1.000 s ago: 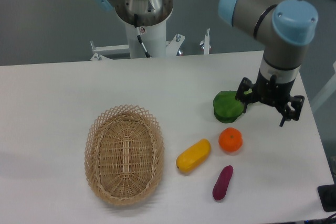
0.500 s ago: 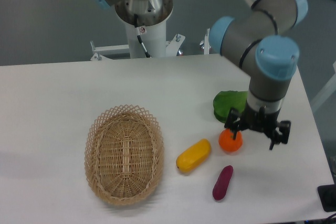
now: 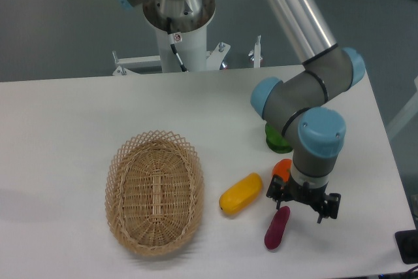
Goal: Pick up the sweet potato from the table
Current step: 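Lower the gripper over the purple sweet potato and close on it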
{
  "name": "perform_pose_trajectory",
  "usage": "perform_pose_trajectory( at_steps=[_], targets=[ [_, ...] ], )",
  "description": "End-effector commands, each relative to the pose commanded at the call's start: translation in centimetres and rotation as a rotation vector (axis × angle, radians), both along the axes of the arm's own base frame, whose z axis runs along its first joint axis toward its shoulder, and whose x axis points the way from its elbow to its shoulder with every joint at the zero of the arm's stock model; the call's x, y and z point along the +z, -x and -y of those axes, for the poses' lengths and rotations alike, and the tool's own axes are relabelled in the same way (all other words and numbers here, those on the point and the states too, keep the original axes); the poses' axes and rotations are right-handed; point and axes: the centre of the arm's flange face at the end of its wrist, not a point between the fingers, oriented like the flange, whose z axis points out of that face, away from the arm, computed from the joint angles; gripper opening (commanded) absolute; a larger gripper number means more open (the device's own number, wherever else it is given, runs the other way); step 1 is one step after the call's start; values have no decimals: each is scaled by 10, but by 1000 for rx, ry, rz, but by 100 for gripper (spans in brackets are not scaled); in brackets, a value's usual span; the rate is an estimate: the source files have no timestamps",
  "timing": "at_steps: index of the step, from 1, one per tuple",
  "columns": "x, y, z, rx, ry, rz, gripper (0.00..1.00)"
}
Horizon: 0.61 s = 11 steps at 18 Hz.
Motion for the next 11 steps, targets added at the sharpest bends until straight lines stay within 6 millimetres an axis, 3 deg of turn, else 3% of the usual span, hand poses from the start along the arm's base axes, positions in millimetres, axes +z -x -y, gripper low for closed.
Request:
perform_pose_trajectory(
  at_steps=[11],
  targets=[
    [-23, -20, -14, -18, 25, -8, 100]
  ],
)
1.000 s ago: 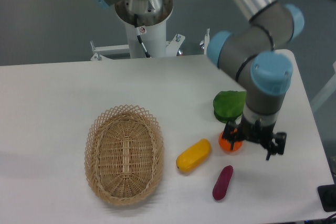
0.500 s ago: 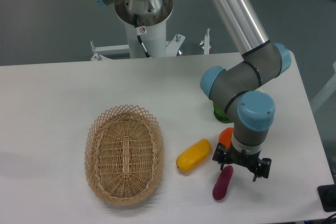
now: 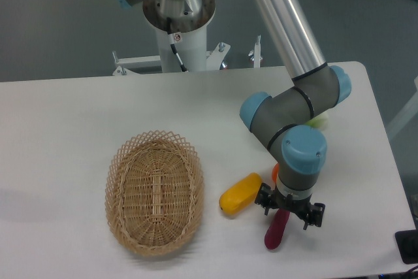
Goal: Pick up the sweet potato from the table
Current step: 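Lower the gripper over the purple sweet potato and close on it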
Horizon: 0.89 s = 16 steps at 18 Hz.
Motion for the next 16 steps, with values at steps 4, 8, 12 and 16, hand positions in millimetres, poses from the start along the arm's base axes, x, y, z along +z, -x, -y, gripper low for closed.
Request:
perform_pose_trajectory(
  at_steps=[4, 8, 12, 16],
  targets=[
    [-4, -1, -1, 14, 1, 4, 100],
    [-7, 1, -1, 11, 13, -12, 74],
    [-8, 1, -1, 8, 15, -13, 49],
    [-6, 2, -1, 4, 15, -17, 39]
  ],
)
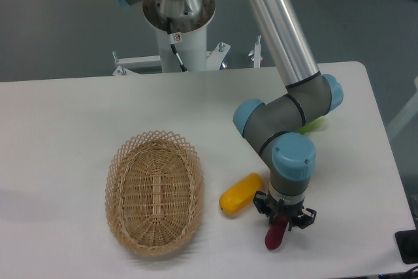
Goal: Pick up the sweet potato from the table
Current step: 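Lower the gripper over the purple sweet potato and close on it, then lift the held sweet potato up off the table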
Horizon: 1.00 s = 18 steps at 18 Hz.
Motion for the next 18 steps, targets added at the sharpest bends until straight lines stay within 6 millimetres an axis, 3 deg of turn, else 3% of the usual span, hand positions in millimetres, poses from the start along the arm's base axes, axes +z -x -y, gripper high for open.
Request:
perform_pose_trajectory(
  at_steps=[2, 7, 14, 18],
  targets=[
    [4, 0, 0, -2, -3, -5, 30],
    [26, 2, 0, -45, -13, -35, 30],
    [137, -21, 29, -126, -4, -55, 31],
    [179, -32, 44, -161, -3, -63, 32]
  ],
)
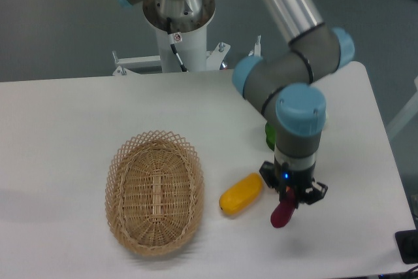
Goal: Pick up the sweet potato from the table
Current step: 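Lift the held sweet potato up off the table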
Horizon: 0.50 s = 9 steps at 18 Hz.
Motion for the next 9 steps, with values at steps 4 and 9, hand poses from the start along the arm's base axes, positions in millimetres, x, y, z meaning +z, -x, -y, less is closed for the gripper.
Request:
perform_pose_trajectory(
  at_steps=[4, 9],
  targets=[
    [24, -11, 10, 1, 10, 16, 32],
    [53, -11, 38, -71, 52, 43, 32]
  ],
)
